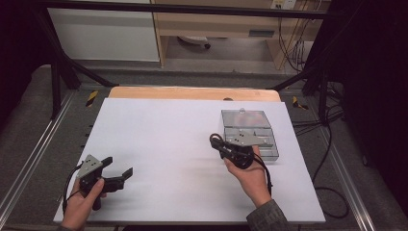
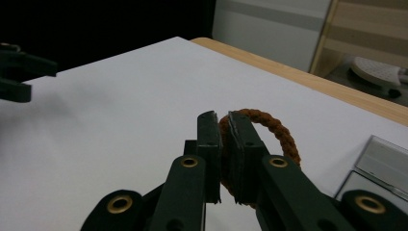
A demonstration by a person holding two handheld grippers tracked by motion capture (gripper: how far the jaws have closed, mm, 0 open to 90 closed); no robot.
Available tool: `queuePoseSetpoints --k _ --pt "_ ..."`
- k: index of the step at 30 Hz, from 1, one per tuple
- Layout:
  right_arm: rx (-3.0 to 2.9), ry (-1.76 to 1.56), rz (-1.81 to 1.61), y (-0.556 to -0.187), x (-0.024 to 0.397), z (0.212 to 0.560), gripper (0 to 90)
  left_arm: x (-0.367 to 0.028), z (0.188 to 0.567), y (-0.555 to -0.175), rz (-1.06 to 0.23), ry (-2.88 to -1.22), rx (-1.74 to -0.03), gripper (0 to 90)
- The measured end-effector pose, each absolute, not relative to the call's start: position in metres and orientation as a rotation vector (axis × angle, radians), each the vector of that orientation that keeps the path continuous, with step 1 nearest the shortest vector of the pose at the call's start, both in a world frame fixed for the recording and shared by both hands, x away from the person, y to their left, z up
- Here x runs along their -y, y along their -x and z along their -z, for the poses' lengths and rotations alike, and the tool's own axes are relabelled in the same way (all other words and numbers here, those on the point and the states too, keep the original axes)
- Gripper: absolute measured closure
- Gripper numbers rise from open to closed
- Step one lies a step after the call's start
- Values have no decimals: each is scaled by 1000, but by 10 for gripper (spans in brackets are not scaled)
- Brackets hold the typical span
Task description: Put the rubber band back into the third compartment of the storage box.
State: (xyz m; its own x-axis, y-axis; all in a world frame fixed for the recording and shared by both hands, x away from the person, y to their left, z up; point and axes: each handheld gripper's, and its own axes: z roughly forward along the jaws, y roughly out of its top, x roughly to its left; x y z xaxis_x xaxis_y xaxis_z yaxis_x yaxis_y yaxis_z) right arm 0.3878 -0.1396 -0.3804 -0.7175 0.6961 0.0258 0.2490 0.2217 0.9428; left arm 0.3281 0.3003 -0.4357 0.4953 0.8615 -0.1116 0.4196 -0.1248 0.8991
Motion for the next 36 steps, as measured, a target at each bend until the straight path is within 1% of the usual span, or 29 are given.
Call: queuePoseSetpoints --k 13,36 --pt "-2008 -952 -1518 -392 170 372 844 -301 436 -328 -560 -1742 -1097 58" --pt "-1896 -1079 -1488 -404 222 370 844 -301 435 -328 -562 -1740 -1090 56"
